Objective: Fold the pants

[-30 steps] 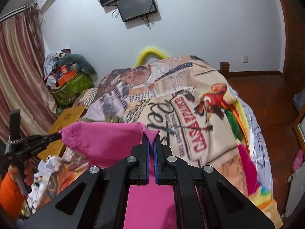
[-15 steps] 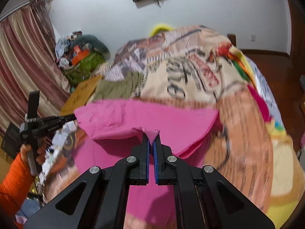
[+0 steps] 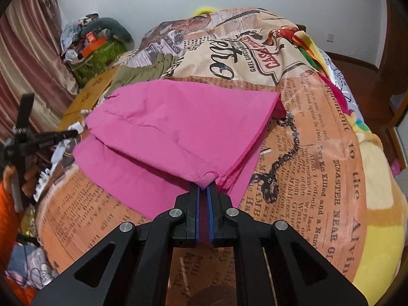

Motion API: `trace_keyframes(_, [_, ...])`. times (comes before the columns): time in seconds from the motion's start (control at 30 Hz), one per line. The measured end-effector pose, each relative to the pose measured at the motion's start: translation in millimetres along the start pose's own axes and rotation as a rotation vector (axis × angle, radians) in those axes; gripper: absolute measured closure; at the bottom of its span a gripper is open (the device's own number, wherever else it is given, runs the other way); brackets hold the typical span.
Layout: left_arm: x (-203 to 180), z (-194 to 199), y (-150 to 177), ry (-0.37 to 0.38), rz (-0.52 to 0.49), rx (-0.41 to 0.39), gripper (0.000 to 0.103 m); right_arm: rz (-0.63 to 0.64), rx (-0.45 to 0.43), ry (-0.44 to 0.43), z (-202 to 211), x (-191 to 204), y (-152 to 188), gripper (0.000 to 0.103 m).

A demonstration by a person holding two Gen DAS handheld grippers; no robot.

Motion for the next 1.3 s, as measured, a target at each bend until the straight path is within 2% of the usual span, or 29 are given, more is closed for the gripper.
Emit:
trace_keyframes(0.1, [5,-3,-6,-0.010,0.013,0.004,0.083,-0.009,0.010,0.015,0,-3,4,0.097])
trace_keyframes(0.17, [7,-7,-7,-0.020,0.022,0.007,0.066,-0.020,0.032,0.024,-2,-5,7,0.094])
trace_keyframes(0.2, [8,-10,-6,-0.032,0.023,0.010,0.062,-0.026,0.039,0.027,-2,-6,8,0.087])
trace_keyframes(0.23, [8,-13,-5,-0.037,0.022,0.016,0.055,-0.031,0.043,0.031,-2,-7,10,0.074])
trace_keyframes(0.3, [8,-23,0,-0.041,0.018,0.048,0.048,-0.035,0.040,0.029,-2,-9,13,0.056])
trace_keyframes(0.33, [8,-28,3,-0.039,0.019,0.066,0.046,-0.030,0.035,0.028,-1,-8,15,0.056])
trace_keyframes(0.47, [7,-42,12,-0.033,0.024,0.126,0.045,-0.021,0.045,0.012,-7,-10,18,0.056])
trace_keyframes(0.67, [-1,-39,19,-0.047,-0.025,0.142,0.045,0.010,0.077,0.010,-13,-15,17,0.056])
trace_keyframes(0.8, [-8,-31,26,-0.052,-0.058,0.126,0.045,0.022,0.085,0.018,-15,-20,18,0.056])
trace_keyframes(0.97, [-12,-23,29,-0.022,-0.045,0.116,0.045,0.020,0.097,0.042,-17,-31,16,0.057])
trace_keyframes(1.1, [-15,-16,24,-0.032,-0.054,0.105,0.045,0.050,0.107,0.076,-12,-29,12,0.056])
trace_keyframes(1.2, [-17,-4,15,-0.022,-0.052,0.066,0.044,0.105,0.089,0.099,0,-19,6,0.056])
trace_keyframes(1.3, [-22,14,3,0.017,-0.045,0.014,0.038,0.115,0.046,0.069,14,-9,-5,0.055])
Point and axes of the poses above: each gripper's, at about its wrist camera, not at the fingertips, and z roughly against the way its jaws point, x to its left, y to its underside, the point moved 4 cm from there along -z, roughly the way its jaws point, and after that the axes turned 6 degrees about z, right-handed, at the moved point
